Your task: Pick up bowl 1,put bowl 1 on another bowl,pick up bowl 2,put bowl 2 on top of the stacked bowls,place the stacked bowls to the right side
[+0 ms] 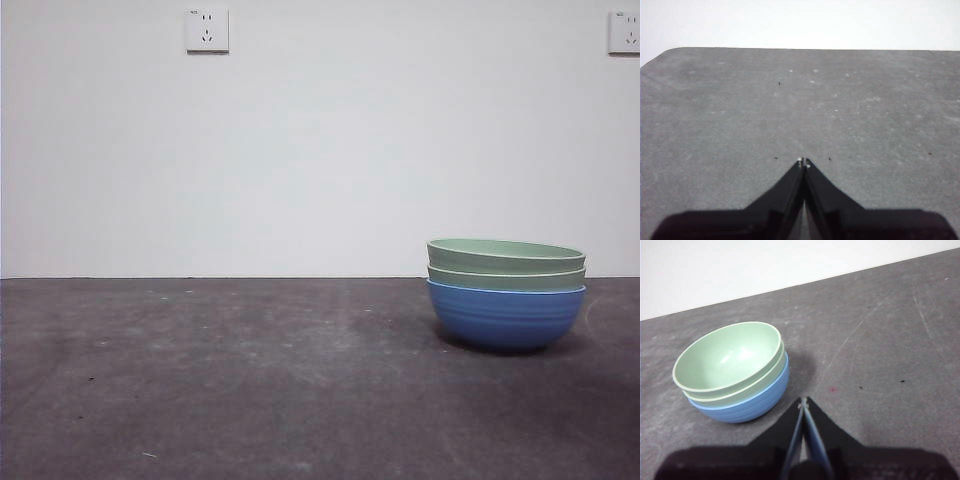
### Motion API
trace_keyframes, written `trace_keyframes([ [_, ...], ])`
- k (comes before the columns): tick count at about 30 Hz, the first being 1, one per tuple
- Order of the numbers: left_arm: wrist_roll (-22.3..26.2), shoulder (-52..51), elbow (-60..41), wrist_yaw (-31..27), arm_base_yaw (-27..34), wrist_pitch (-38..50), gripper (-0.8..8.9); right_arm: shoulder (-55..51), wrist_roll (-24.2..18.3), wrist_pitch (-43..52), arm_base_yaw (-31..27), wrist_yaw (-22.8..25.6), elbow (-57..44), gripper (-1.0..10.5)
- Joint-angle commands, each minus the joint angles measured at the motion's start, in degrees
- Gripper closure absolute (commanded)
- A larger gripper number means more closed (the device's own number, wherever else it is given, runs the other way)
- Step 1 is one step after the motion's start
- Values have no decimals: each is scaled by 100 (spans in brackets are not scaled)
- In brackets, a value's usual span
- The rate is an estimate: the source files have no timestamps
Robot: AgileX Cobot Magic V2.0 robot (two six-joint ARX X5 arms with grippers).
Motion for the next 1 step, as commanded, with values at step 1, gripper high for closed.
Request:
trace_keyframes([
  [1, -20, -9, -74, -13, 11, 11, 817, -7, 52, 2, 4, 15, -79, 942],
])
